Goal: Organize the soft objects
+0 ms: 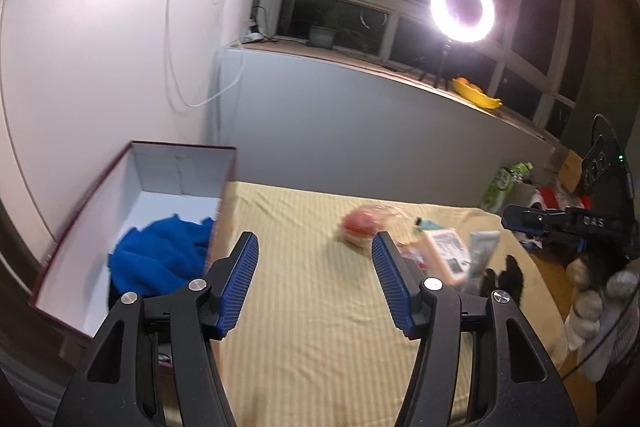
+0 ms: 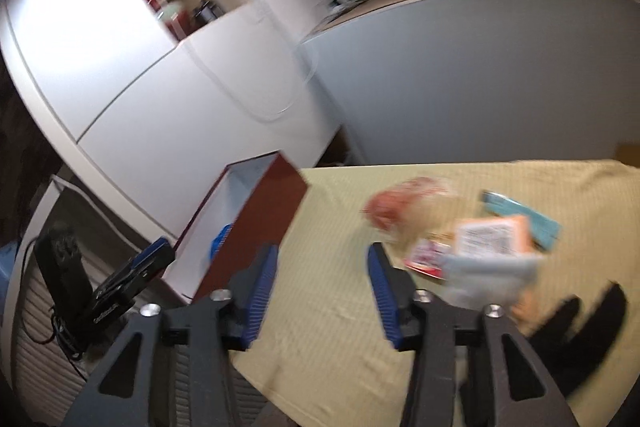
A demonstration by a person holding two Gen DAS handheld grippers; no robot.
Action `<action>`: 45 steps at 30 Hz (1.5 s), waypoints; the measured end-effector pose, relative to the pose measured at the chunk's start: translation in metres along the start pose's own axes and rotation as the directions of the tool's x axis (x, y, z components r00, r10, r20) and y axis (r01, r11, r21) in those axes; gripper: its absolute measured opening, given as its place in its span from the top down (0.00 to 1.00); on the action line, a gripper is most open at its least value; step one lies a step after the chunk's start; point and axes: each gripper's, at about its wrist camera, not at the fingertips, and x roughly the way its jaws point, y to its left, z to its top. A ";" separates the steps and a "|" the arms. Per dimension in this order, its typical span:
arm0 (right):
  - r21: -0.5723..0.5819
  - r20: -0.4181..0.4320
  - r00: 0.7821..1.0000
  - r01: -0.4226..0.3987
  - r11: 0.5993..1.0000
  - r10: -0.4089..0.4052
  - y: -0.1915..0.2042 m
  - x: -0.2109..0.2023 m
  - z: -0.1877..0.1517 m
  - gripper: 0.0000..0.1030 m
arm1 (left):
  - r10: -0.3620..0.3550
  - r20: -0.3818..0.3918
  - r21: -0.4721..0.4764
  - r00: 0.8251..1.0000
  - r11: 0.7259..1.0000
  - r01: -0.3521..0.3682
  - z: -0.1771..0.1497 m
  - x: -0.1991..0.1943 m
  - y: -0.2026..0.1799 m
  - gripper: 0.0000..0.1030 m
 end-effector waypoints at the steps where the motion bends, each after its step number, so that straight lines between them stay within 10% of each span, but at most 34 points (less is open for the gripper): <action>1: 0.016 0.010 1.000 0.013 1.000 -0.013 -0.010 -0.007 -0.003 0.75 | -0.009 0.000 -0.004 1.000 1.000 0.009 -0.003 0.000 -0.004 0.43; 20: 0.382 -0.007 0.997 0.074 0.921 -0.077 -0.173 0.007 -0.029 0.93 | -0.045 -0.060 -0.054 0.997 0.998 0.041 -0.030 0.000 -0.021 0.43; 45: 0.206 -0.087 0.995 0.066 0.976 -0.049 -0.094 0.043 -0.036 0.93 | -0.067 -0.072 -0.074 0.995 0.995 0.062 -0.036 -0.002 -0.016 0.43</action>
